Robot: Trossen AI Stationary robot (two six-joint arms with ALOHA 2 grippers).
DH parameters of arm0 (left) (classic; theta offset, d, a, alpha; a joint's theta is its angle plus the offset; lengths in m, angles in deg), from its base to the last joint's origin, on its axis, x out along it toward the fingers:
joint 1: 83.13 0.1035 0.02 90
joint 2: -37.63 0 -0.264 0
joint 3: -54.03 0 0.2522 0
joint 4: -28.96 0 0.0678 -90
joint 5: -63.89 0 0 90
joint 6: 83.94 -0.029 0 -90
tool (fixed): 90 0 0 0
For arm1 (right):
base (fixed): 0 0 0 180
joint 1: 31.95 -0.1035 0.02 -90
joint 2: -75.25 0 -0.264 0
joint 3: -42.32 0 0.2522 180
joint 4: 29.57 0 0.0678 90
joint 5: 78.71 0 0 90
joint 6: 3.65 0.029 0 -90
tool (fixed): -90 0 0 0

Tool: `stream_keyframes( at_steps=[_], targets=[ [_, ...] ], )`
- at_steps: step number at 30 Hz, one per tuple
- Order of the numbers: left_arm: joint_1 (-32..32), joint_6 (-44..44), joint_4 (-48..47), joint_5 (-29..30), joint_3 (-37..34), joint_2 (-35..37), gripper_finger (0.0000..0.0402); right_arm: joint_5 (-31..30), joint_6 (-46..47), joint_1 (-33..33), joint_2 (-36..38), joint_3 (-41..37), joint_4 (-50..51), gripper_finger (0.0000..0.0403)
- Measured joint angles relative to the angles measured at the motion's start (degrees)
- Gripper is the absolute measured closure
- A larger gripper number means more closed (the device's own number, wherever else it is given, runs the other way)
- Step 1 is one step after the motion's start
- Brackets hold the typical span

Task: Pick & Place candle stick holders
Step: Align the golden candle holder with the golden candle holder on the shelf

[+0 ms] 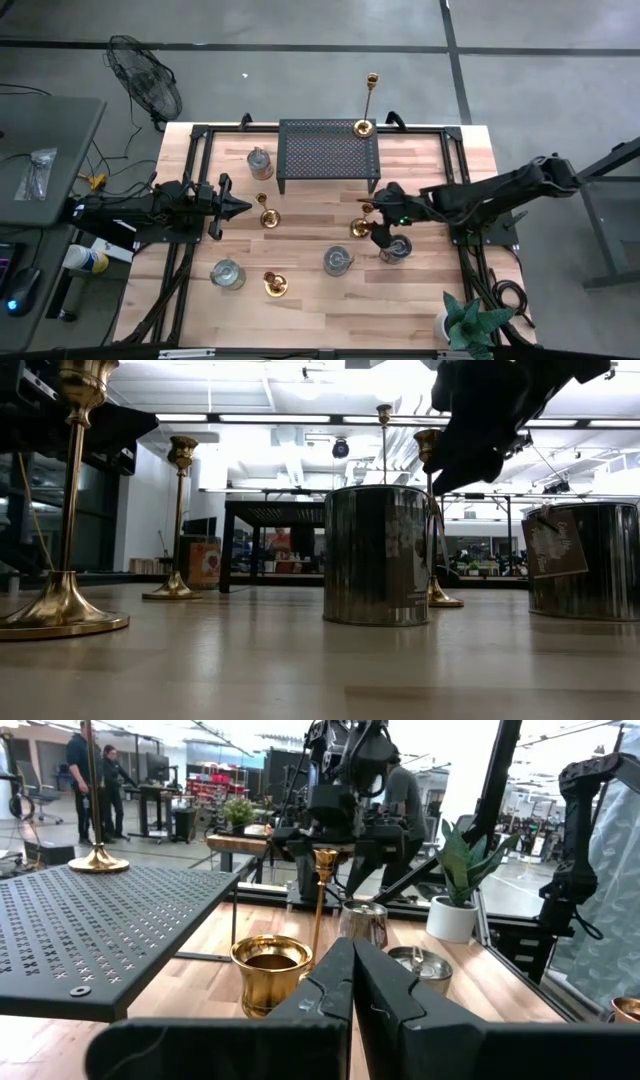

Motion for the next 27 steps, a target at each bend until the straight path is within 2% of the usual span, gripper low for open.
stream_keyframes(
  at_steps=[6,18,27],
  targets=[
    [0.0,0.0,0.0,0.0,0.0,0.0,0.0401,0.0,0.0,0.0,-0.8,0.0,-1.0,0.0116],
    [0.0,0.0,0.0,0.0,0.0,0.0,0.0401,-1.4,0.0,1.1,-0.8,0.0,-1.1,0.0204],
    [0.0,0.0,0.0,0.0,0.0,0.0,0.0401,-1.3,-1.2,1.7,-0.8,0.0,-1.0,0.0249]
  ],
)
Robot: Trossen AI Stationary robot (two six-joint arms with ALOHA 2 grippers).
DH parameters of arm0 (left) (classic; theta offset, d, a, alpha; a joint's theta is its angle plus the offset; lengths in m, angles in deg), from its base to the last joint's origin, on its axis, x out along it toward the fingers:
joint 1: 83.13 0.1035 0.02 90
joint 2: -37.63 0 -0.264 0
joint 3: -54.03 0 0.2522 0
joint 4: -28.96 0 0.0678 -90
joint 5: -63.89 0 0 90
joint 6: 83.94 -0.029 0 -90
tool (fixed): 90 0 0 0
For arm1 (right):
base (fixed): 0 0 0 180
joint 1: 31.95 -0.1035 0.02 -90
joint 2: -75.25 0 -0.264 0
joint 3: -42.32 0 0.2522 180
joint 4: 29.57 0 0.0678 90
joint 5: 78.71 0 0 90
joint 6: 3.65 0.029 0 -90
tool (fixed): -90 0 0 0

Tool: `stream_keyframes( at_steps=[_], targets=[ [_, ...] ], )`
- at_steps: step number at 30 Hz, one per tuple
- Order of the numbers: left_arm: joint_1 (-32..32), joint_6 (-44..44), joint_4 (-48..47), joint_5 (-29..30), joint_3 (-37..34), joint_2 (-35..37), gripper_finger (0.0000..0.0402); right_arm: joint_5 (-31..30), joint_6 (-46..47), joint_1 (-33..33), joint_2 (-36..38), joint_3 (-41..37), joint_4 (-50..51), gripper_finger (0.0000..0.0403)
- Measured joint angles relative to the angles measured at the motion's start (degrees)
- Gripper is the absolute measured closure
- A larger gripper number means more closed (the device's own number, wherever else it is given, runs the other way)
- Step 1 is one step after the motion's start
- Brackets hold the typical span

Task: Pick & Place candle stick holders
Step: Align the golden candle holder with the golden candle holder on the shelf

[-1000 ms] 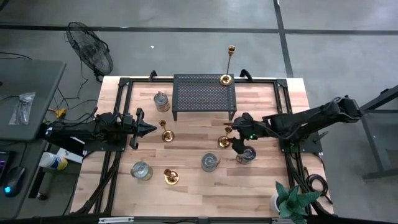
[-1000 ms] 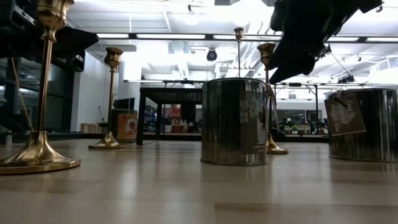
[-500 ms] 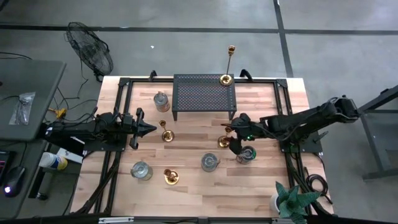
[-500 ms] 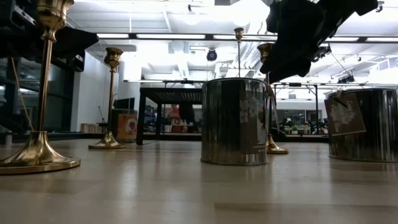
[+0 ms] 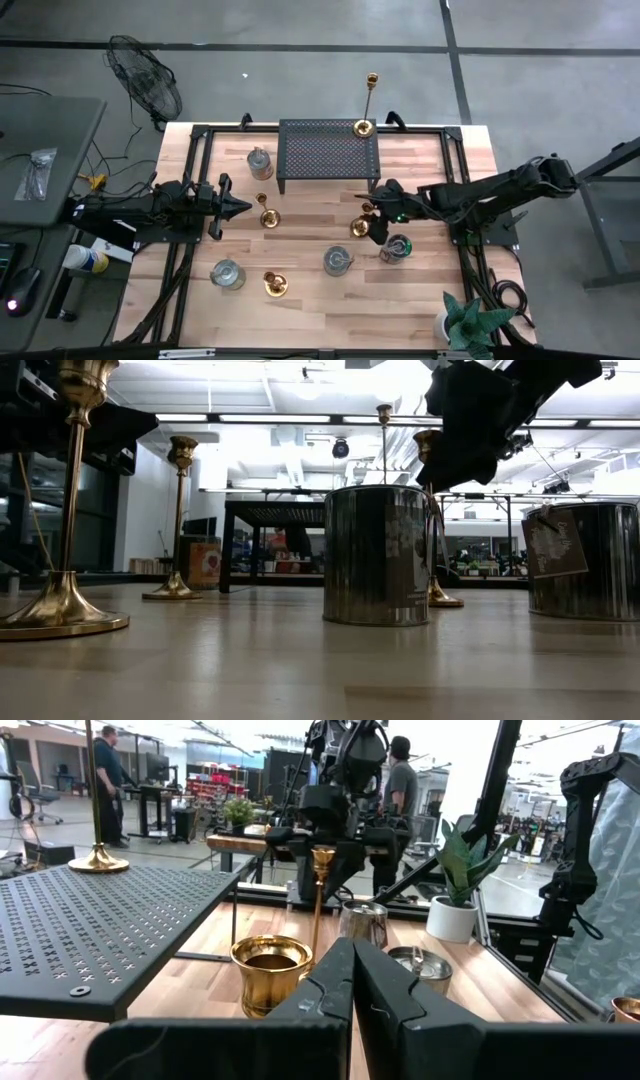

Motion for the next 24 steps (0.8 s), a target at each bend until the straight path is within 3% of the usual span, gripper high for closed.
stream_keyframes(
  at_steps=[20,24],
  targets=[
    [0.0,0.0,0.0,0.0,0.0,0.0,0.0401,0.2,-1.5,0.0,0.0,0.0,-0.4,0.0359],
    [0.0,0.0,0.0,0.0,0.0,0.0,0.0401,0.3,-1.5,0.0,0.0,0.0,-0.3,0.0364]
  ],
)
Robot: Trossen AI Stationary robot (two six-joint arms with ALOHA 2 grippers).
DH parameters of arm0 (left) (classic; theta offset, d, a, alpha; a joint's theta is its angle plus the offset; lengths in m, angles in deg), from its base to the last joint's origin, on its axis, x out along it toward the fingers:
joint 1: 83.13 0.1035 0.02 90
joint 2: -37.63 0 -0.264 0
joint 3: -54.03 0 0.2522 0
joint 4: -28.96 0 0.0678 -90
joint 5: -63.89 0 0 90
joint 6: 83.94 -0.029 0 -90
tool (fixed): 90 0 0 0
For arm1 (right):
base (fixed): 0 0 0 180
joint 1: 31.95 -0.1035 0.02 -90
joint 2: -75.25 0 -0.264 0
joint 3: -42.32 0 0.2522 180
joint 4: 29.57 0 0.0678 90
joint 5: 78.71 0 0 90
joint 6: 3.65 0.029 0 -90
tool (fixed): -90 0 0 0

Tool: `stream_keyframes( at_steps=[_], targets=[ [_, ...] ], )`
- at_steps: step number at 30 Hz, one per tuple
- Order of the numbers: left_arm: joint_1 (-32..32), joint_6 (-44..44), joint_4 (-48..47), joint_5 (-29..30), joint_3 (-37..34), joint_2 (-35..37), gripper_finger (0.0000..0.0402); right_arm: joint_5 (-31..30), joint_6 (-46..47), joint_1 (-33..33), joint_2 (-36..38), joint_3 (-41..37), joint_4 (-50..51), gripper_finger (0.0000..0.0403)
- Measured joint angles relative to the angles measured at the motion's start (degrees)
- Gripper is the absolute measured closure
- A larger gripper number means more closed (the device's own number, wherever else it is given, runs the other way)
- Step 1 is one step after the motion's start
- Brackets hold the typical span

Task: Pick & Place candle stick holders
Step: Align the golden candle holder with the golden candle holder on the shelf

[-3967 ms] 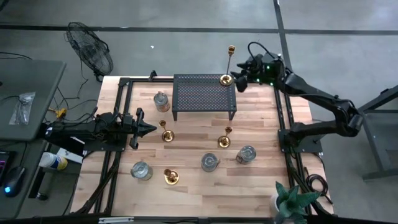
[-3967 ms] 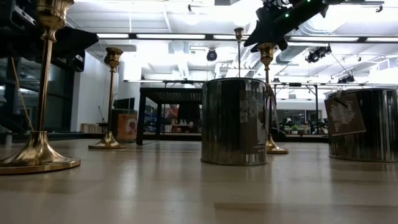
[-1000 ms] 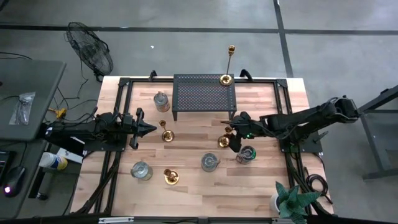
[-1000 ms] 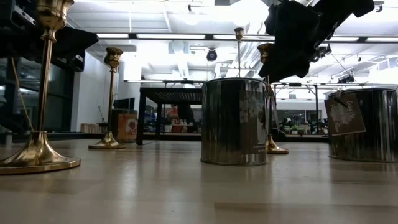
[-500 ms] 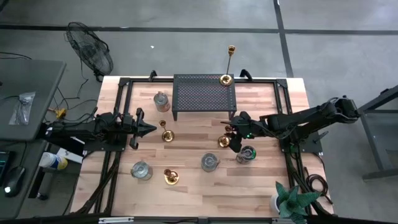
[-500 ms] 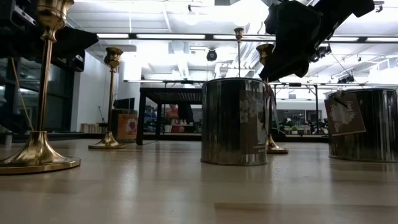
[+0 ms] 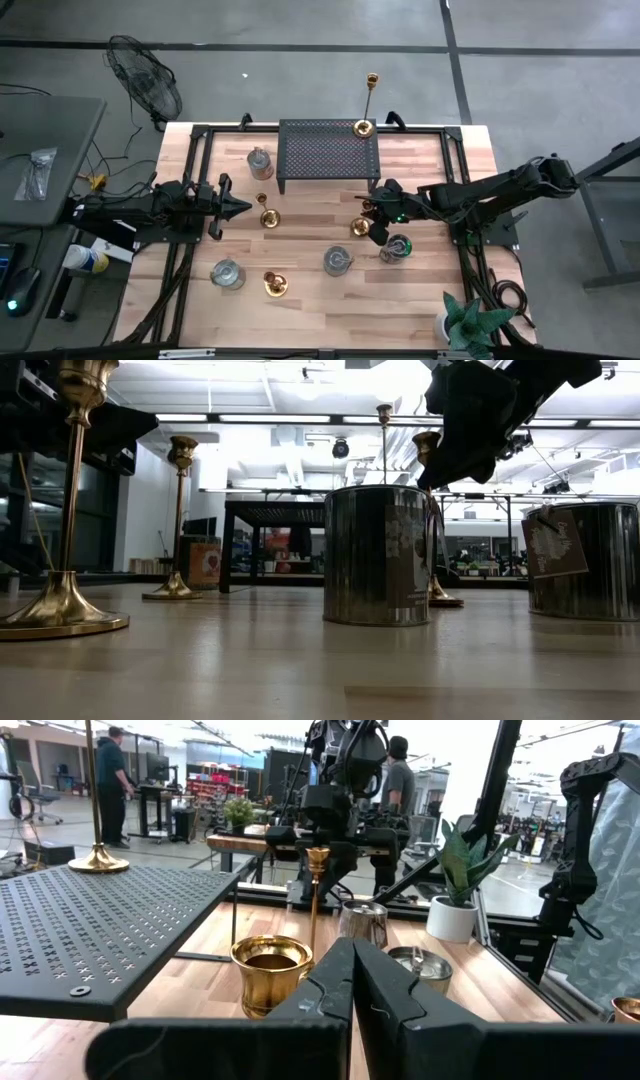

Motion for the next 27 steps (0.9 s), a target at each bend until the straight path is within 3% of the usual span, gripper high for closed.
stream_keyframes(
  at_steps=[27],
  targets=[
    [0.0,0.0,0.0,0.0,0.0,0.0,0.0401,1.3,0.1,0.0,1.8,0.0,0.0,0.0366]
  ],
)
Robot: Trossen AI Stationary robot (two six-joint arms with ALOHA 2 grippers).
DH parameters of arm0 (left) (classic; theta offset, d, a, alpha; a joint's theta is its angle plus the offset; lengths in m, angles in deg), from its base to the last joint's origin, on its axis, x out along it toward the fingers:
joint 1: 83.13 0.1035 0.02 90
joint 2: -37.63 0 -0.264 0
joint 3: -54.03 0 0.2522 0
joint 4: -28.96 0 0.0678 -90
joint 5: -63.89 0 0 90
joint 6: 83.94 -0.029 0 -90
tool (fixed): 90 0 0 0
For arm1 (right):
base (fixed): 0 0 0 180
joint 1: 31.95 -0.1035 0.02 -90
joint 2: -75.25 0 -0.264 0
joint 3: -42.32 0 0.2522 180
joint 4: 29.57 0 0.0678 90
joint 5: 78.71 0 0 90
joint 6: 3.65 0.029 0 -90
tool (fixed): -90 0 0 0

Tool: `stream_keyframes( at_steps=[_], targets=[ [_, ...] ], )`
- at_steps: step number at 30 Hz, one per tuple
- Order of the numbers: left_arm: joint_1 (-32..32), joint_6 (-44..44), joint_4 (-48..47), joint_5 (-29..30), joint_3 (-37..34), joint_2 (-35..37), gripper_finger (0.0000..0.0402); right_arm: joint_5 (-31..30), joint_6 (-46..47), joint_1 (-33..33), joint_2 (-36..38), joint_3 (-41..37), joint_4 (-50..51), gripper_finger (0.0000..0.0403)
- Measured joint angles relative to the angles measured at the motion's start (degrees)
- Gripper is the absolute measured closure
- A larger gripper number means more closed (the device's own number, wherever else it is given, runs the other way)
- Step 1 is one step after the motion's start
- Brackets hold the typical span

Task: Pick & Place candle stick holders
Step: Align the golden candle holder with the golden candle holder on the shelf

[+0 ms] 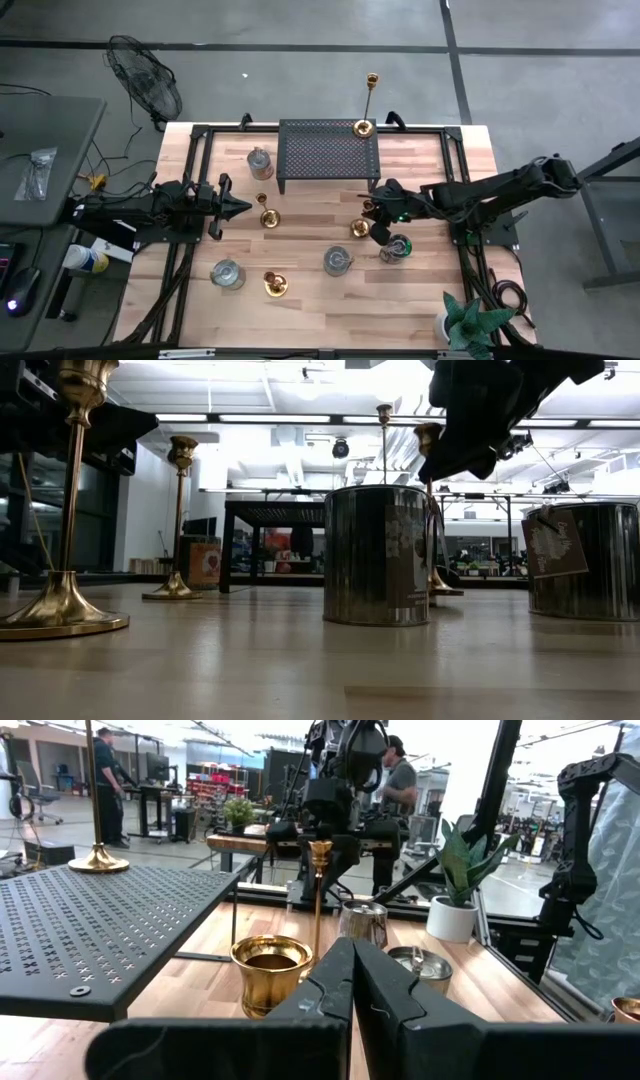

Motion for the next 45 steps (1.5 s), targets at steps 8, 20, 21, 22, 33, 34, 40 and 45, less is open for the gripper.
stream_keyframes(
  at_steps=[8,20,21,22,33,34,40,45],
  targets=[
    [0.0,0.0,0.0,0.0,0.0,0.0,0.0401,1.4,0.0,0.0,0.0,0.0,0.0,0.0366],
    [0.0,0.0,0.0,0.0,0.0,0.0,0.0401,1.8,-0.3,0.0,3.6,0.0,-0.5,0.0366],
    [0.0,0.0,0.0,0.0,0.0,0.0,0.0401,1.8,-0.4,0.0,4.2,0.0,-0.5,0.0366],
    [0.0,0.0,0.0,0.0,0.0,0.0,0.0401,1.8,-0.4,0.0,4.8,0.0,-0.5,0.0366],
    [0.0,0.0,0.0,0.0,0.0,0.0,0.0401,3.1,-1.9,0.0,10.3,0.1,-0.5,0.0366],
    [0.0,0.0,0.0,0.0,0.0,0.0,0.0401,3.1,-2.0,0.0,10.8,0.1,-0.5,0.0366],
    [0.0,0.0,0.0,0.0,0.0,0.0,0.0401,3.3,-3.7,0.0,14.0,0.1,-0.5,0.0366],
    [0.0,0.0,0.0,0.0,0.0,0.0,0.0401,4.6,-4.5,0.5,16.1,0.1,-0.7,0.0366]
  ],
)
